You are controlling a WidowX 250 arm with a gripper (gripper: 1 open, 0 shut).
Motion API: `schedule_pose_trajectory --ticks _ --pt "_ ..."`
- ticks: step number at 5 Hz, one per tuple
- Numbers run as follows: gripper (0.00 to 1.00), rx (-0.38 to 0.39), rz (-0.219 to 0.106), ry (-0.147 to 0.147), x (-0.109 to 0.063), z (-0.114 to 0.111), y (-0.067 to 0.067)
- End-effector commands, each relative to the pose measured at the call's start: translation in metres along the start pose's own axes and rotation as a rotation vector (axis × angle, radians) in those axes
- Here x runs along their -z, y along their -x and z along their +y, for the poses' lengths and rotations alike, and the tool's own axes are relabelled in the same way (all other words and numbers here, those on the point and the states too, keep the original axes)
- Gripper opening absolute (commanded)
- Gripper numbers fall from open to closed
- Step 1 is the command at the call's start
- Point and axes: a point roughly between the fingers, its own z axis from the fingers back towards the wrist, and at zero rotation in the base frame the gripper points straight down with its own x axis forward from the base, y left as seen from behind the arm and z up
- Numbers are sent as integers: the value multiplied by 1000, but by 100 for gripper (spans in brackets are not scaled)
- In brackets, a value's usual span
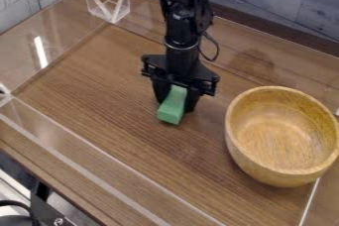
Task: Put green stick into wooden bowl
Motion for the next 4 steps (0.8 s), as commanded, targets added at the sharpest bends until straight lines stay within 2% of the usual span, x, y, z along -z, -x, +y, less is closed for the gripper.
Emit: schedule_pose_trajectory --ticks 1,4 --pt "0 -17 -72 14 -29 2 -15" --pt "0 -38 -77 34 -55 5 -20"
